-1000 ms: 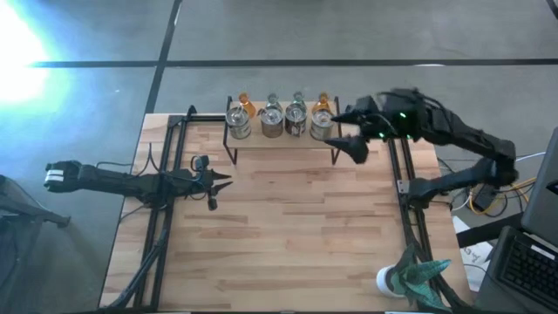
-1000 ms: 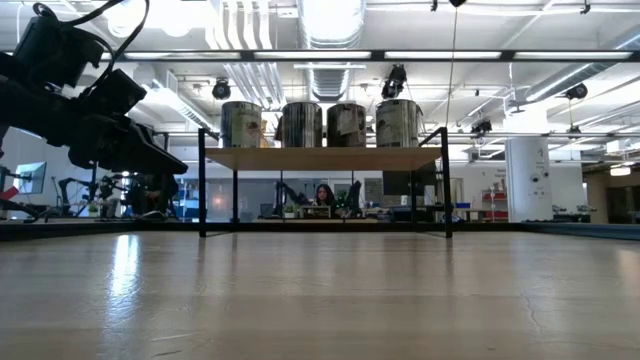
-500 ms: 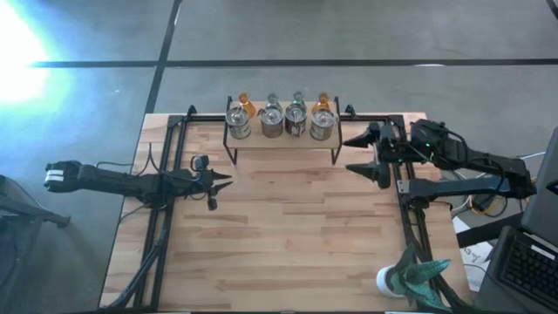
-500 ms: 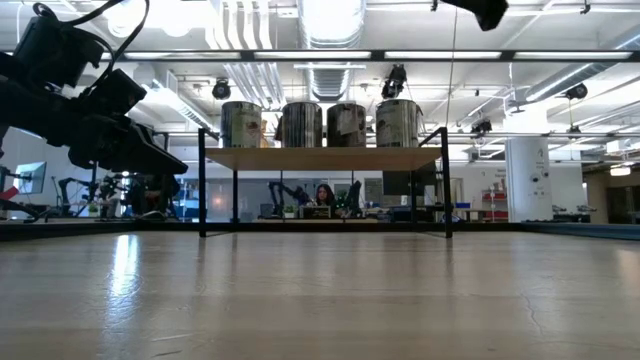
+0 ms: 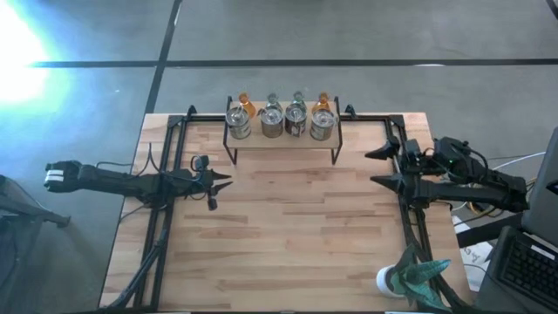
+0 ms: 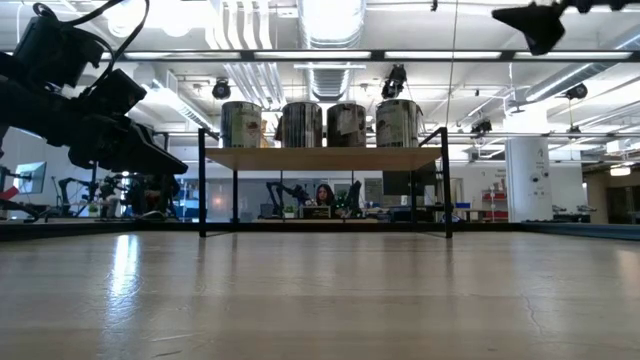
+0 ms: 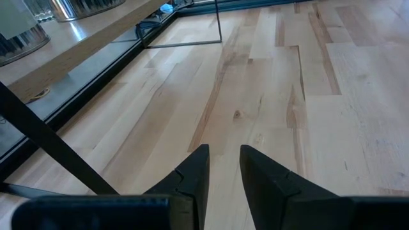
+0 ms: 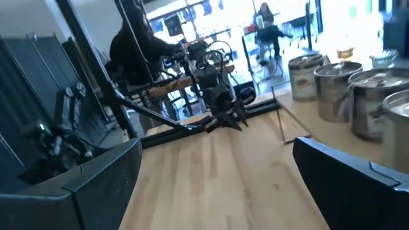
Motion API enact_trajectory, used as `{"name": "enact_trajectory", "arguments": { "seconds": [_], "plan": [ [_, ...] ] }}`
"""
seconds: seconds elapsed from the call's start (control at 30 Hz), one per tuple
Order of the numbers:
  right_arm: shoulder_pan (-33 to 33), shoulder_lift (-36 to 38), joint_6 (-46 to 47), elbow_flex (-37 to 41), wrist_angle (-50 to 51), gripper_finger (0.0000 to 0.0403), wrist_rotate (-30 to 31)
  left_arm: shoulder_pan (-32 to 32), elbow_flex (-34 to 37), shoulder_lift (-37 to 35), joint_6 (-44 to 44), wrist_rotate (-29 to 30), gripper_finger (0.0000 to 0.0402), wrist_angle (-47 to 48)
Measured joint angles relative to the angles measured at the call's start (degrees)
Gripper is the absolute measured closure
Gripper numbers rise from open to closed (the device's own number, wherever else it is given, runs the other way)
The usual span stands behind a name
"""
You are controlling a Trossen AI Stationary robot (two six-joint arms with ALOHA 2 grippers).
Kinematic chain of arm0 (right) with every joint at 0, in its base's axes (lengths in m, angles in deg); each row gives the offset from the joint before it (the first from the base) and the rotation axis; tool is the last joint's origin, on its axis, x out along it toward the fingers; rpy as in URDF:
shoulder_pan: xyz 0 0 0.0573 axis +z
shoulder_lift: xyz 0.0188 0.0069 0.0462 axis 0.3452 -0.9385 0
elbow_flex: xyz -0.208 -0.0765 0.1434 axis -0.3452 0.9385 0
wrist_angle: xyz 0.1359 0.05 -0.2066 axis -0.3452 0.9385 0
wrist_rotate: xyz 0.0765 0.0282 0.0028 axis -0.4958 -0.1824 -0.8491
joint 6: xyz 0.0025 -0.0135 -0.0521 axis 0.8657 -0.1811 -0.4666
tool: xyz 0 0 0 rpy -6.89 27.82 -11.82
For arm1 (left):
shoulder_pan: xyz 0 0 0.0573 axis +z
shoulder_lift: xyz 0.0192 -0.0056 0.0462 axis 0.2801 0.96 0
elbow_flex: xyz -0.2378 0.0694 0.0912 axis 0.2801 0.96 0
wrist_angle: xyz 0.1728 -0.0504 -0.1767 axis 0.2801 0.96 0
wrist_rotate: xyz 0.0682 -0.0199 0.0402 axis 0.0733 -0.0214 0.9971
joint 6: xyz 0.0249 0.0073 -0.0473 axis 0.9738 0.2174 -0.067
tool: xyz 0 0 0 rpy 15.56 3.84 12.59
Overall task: Pick & Place candle stick holders
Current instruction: Return to Home Position
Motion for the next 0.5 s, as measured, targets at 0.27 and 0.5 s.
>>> {"name": "enact_trajectory", "arguments": {
  "seconds": [0.27,0.5],
  "plan": [
    [0.00,12.70,-5.73,5.60,5.02,0.0003,0.10,0.00,0.02,0.00,-0.01,0.00,0.0310,-0.01],
    [0.00,18.18,-12.11,7.57,9.10,0.0009,3.27,0.01,0.02,0.00,-0.01,0.00,0.0310,-0.01]
  ]
}}
